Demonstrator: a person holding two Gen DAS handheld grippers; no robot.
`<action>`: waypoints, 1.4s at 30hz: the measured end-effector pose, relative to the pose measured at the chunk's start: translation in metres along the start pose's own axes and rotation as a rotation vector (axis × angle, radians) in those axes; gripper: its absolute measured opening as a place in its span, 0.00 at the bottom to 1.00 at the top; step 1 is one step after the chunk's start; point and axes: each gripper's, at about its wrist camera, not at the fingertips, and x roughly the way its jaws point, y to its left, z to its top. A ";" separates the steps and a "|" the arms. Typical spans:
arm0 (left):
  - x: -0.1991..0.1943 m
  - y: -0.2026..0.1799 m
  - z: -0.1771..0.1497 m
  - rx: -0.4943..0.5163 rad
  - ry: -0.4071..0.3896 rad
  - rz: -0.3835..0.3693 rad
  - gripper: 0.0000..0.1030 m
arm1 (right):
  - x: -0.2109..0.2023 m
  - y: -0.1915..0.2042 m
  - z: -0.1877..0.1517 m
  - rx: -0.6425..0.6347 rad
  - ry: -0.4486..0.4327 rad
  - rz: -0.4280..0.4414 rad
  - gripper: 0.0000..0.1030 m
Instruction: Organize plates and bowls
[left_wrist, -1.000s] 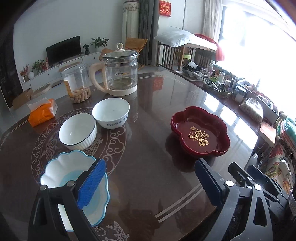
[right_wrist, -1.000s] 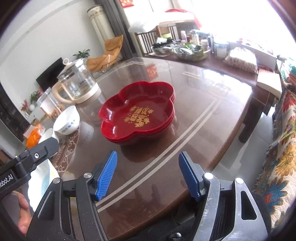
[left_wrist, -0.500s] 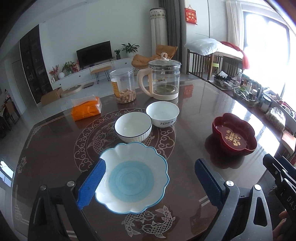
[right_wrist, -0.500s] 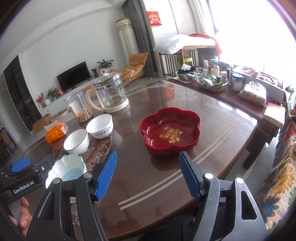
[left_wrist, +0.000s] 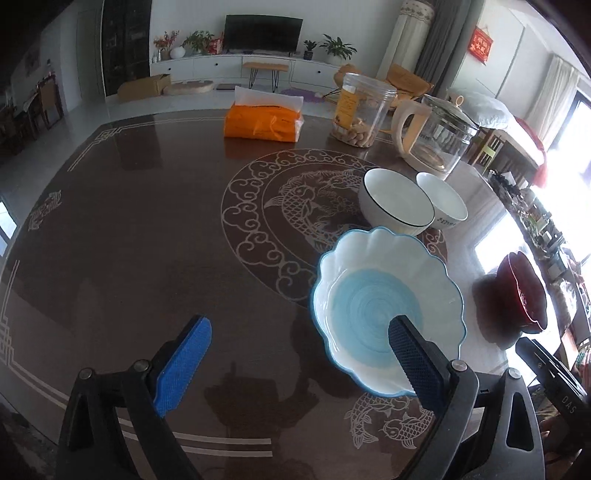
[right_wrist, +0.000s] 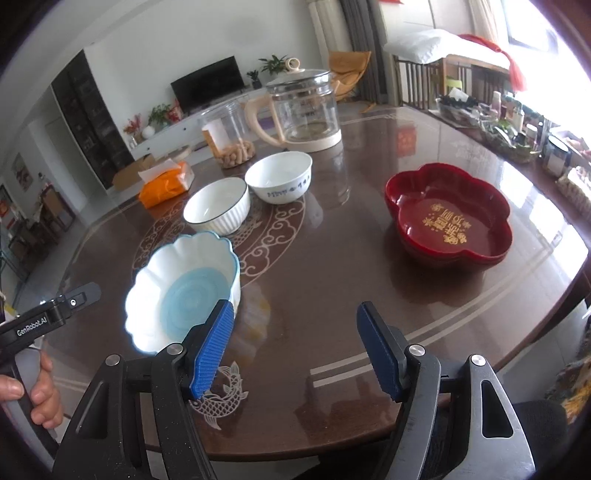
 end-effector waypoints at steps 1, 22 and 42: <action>0.006 0.004 -0.001 -0.012 0.011 -0.005 0.93 | 0.011 0.004 0.002 -0.013 0.017 0.010 0.71; 0.094 -0.020 -0.005 -0.020 0.098 -0.032 0.12 | 0.139 0.038 0.020 -0.087 0.218 0.131 0.13; 0.066 -0.139 -0.054 0.137 0.108 -0.194 0.13 | 0.036 -0.060 0.000 0.071 0.117 0.019 0.13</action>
